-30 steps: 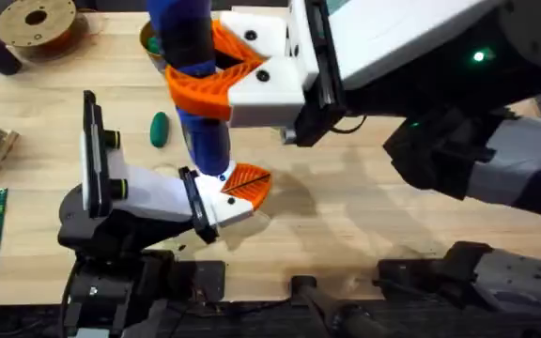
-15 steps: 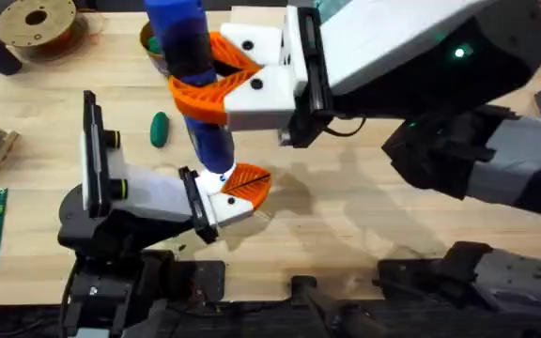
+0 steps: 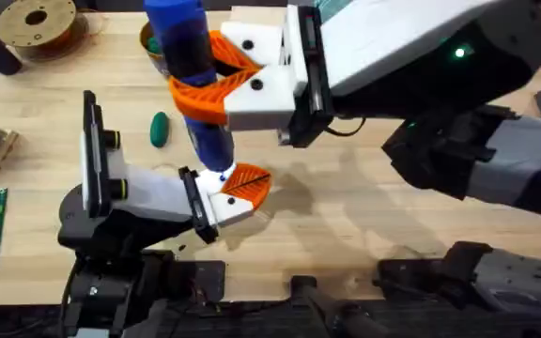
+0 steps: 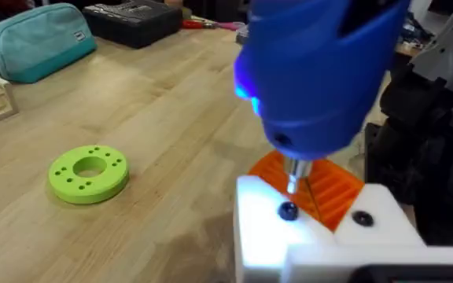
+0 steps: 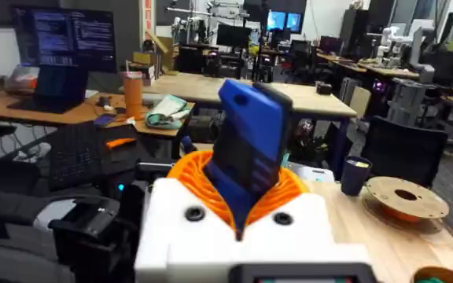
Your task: Pick up the gripper from the table and insert it into the empty holder that is missing its gripper. Then pick up a screw, insert it into the mounting hole, and use the screwdriver to tighten it. Finally, clean up the table by picking up the vegetable and placing it into the bucket.
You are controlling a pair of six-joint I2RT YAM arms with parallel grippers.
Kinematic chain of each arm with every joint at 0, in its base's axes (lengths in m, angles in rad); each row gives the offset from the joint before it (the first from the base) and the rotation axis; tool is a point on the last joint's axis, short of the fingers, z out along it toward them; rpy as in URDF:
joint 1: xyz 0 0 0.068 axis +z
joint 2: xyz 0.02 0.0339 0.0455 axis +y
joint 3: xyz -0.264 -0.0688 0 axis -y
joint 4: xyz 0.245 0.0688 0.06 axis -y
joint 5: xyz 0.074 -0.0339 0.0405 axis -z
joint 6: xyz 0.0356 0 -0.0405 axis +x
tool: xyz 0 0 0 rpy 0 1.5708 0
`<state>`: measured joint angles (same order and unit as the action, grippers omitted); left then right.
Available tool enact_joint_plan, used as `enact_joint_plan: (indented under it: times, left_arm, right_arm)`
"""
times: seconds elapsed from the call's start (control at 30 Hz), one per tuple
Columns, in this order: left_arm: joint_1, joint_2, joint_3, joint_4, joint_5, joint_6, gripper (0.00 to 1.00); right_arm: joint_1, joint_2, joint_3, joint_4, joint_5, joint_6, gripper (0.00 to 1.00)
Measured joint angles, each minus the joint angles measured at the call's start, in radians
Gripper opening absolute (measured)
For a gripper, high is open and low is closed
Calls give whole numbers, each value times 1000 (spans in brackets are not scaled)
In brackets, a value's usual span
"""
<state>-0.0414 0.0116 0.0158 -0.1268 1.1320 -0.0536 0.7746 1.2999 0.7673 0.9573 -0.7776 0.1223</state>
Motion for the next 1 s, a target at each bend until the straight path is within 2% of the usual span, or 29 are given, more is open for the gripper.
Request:
enact_joint_plan:
  times: [1.0]
  left_arm:
    - [0, 0, 0, 0, 0, 0, 4]
  right_arm:
    - [14, 24, 0, -18, 33, 0, 8]
